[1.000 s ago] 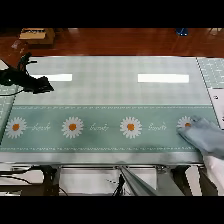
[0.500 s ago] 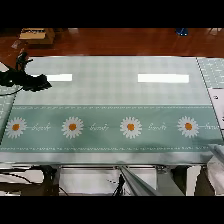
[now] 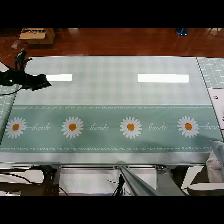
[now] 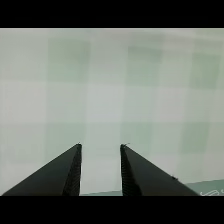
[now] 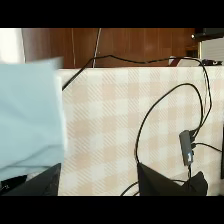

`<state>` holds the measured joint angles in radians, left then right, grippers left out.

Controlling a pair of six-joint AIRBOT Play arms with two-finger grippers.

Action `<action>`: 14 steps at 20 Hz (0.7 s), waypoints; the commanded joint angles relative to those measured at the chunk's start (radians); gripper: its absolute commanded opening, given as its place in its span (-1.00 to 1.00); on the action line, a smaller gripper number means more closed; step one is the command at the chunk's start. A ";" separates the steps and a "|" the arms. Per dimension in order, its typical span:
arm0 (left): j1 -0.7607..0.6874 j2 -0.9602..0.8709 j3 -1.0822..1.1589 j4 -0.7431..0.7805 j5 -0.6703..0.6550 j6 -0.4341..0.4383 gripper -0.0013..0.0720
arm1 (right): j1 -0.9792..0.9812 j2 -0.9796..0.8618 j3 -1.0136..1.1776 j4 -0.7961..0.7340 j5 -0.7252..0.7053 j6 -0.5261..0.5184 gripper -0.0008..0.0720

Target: Fold the shirts.

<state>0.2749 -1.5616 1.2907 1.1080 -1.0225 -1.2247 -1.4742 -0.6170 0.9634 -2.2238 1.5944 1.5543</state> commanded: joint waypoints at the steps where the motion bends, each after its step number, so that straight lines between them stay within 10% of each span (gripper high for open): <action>1: 0.001 0.001 0.001 0.000 0.023 0.010 -0.09 | -0.032 0.006 -0.004 -0.003 -0.029 0.006 0.51; 5: 0.001 0.001 0.008 -0.001 0.043 0.012 -0.07 | 0.018 0.006 -0.004 0.167 -0.114 -0.043 0.47; 7: -0.008 0.009 0.053 -0.035 -0.022 0.013 0.53 | 0.164 0.005 -0.004 0.232 -0.129 -0.105 0.47; 10: -0.082 0.021 0.153 0.010 -0.060 0.065 0.51 | 0.505 0.005 -0.004 0.320 -0.169 -0.106 0.47; 14: -0.239 0.021 0.214 0.248 -0.087 -0.011 0.51 | 1.022 -0.050 -0.004 0.463 -0.355 0.176 0.47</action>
<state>0.1280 -1.5433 1.4624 1.2037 -1.0748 -1.1870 -0.7811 -0.6319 0.9596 -1.8732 1.3727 1.5501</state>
